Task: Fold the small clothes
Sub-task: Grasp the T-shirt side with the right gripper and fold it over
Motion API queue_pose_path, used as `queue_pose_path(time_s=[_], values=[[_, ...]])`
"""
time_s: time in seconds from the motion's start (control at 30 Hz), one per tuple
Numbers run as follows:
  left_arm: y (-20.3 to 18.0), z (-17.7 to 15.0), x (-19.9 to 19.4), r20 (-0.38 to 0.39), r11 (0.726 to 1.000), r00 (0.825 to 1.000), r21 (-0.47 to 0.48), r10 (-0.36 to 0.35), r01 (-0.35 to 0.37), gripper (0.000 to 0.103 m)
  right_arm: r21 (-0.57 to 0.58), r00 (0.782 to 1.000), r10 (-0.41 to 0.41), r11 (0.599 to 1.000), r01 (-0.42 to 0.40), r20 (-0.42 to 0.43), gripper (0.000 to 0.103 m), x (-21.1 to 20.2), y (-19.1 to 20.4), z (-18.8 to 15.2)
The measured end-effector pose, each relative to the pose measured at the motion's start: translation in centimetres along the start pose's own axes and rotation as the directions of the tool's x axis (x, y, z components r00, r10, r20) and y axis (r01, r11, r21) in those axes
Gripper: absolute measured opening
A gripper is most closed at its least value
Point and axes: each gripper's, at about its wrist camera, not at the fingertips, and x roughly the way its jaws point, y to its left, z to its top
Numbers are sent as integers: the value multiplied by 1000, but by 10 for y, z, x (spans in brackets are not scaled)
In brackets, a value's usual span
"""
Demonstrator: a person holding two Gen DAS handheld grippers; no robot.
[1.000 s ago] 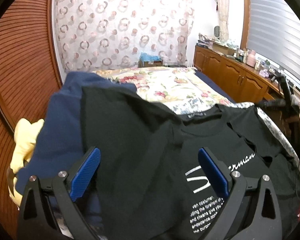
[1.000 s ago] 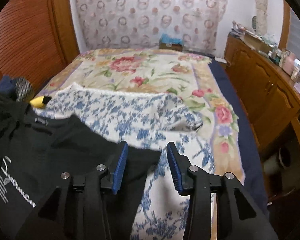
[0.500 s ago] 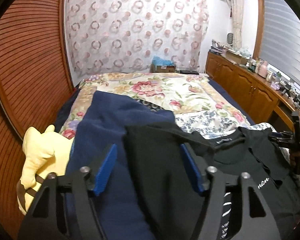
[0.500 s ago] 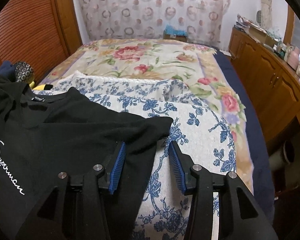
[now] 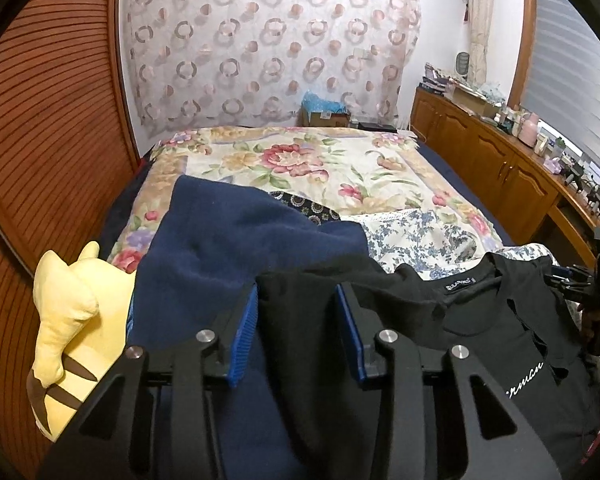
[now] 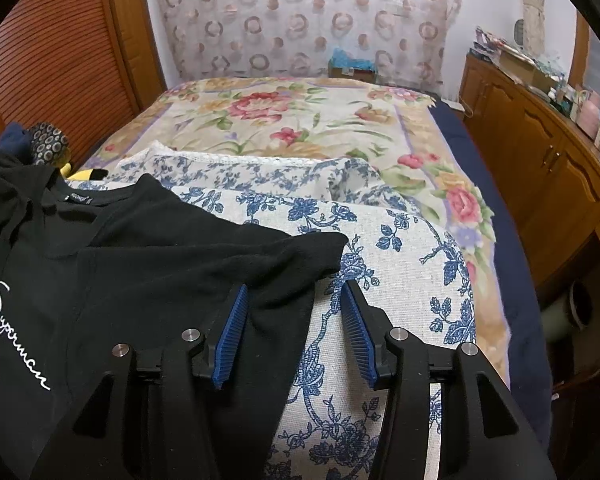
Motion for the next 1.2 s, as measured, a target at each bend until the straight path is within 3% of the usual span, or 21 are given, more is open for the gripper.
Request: queue_pose_path(time_s=[0.07, 0.1, 0.13, 0.17, 0.23, 0.43, 0.53, 0.6, 0.87, 1.2], values=[[-1, -2, 1, -2, 1000, 1000, 3, -14, 14, 37, 0, 1000, 0, 1000, 0, 0, 49, 0, 0, 0], [-1, -2, 0, -1, 1000, 1000, 7, -28, 28, 33, 0, 1000, 0, 1000, 0, 0, 49, 0, 0, 0], [-2, -3, -1, 1, 999, 999, 12, -44, 44, 18, 0, 1000, 0, 1000, 0, 0, 49, 0, 0, 0], [-3, -4, -2, 4, 999, 999, 17, -48, 48, 12, 0, 1000, 0, 1000, 0, 0, 49, 0, 0, 0], [-7, -4, -8, 17, 998, 998, 25, -60, 60, 7, -1, 1000, 0, 1000, 0, 0, 49, 0, 0, 0], [-20, -11, -27, 51, 994, 994, 33, -101, 100, 4, -31, 999, 17, 999, -18, -27, 45, 1, 1, 3], [-29, -20, -40, 71, 992, 989, 37, -127, 124, 4, -58, 997, 68, 996, -70, -38, 13, 0, 11, 6], [-36, -24, -50, 87, 989, 986, 37, -145, 142, 3, -81, 997, 72, 994, -74, -20, 7, -6, 18, 7], [-54, -51, -106, 168, 980, 966, 59, -197, 190, 3, -96, 976, 117, 990, -100, 185, 4, -83, 36, 8], [-52, -94, -160, 245, 981, 950, 65, -194, 184, 3, -121, 943, 126, 988, -92, 308, 4, -167, 55, -26]])
